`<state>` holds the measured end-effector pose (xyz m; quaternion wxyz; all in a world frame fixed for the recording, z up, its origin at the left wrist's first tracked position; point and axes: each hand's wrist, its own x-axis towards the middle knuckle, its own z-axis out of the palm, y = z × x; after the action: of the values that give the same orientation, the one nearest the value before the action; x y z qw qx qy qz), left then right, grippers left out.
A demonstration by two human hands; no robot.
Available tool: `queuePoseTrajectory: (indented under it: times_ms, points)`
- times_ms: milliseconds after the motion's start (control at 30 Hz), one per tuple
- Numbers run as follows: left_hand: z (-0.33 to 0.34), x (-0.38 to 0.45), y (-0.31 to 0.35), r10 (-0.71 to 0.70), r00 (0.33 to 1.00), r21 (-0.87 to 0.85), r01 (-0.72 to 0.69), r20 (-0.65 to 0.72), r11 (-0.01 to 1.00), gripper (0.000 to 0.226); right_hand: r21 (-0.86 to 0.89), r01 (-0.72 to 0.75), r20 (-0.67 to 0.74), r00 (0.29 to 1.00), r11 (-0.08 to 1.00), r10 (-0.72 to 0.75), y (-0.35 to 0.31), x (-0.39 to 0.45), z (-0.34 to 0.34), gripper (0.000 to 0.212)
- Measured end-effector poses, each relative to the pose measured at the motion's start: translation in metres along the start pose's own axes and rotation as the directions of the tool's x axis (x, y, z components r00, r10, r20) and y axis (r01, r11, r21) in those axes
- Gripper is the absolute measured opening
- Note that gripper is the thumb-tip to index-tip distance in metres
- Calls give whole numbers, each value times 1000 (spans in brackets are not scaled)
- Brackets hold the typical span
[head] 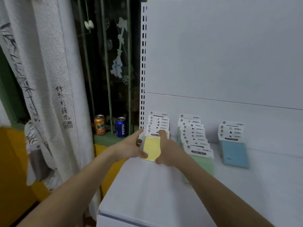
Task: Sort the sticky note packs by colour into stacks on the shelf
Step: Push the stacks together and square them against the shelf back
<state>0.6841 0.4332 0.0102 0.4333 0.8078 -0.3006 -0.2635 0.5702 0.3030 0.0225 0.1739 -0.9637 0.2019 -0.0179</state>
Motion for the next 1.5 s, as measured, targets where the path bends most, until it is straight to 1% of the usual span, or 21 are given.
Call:
queuePoseTrajectory:
  times_ms: [33,100,200,267,300,367,433,500,533,600,633,700,733,800,900,1067,1200,1267,1333,1433,1500]
  points:
    - [-1,6,-1,9,1000,5,-9,-4,1000,114,-11,-5,-33,999,1000,4,-1,4,1,86]
    - [-2,18,-3,28,999,9,-28,-35,1000,108,32,-14,-123,992,999,18,-3,17,4,80]
    - [-3,38,-4,81,991,50,-76,-106,996,99,136,-69,-249,963,988,102,-8,37,15,92]
    - [-2,50,-1,133,975,121,-113,-176,986,86,224,-86,-300,941,971,153,-12,46,22,98]
    - [-1,56,0,141,972,126,-119,-186,985,81,269,-94,-335,924,959,184,-12,51,24,98]
    - [3,74,-7,184,965,103,-166,-188,981,84,347,-121,-376,891,930,256,-12,58,25,100]
    - [7,73,-4,212,962,60,-205,-173,977,85,409,-114,-350,897,905,271,-8,66,27,100]
    - [11,75,-3,221,961,-5,-225,-163,974,74,555,-80,-279,920,828,276,-5,69,27,95]
    - [13,77,-3,231,957,-37,-240,-173,970,73,604,-61,-272,921,794,277,-2,71,29,93]
    - [20,93,-7,244,939,-100,-275,-242,956,75,617,-1,-307,921,787,242,9,84,41,69]
    - [24,99,-8,229,935,-139,-273,-269,952,76,631,27,-314,922,775,224,14,90,47,63]
    - [29,107,-7,185,941,-234,-255,-283,938,70,693,59,-298,931,719,211,16,97,50,61]
    - [29,100,-1,150,948,-302,-236,-280,924,61,732,66,-281,936,678,212,16,97,50,63]
    - [29,88,8,110,969,-418,-196,-221,887,45,790,75,-265,937,608,229,14,95,46,67]
    - [32,86,7,146,970,-420,-217,-195,881,45,813,28,-232,932,581,280,13,89,41,64]
    - [34,82,2,212,946,-419,-301,-246,857,54,844,11,-203,932,536,301,9,81,33,50]
    - [32,72,0,290,928,-391,-362,-232,846,66,817,19,-221,933,576,283,8,78,35,58]
    - [29,71,-1,288,928,-368,-360,-237,857,72,810,12,-215,936,586,278,8,75,34,60]
    - [27,73,-2,291,926,-346,-362,-240,866,76,822,1,-201,936,569,289,9,75,33,58]
    - [28,73,-4,277,932,-335,-345,-233,877,69,819,5,-223,924,573,311,8,73,33,55]
    - [29,74,-6,271,934,-320,-336,-233,886,65,833,7,-229,915,553,333,8,72,33,52]
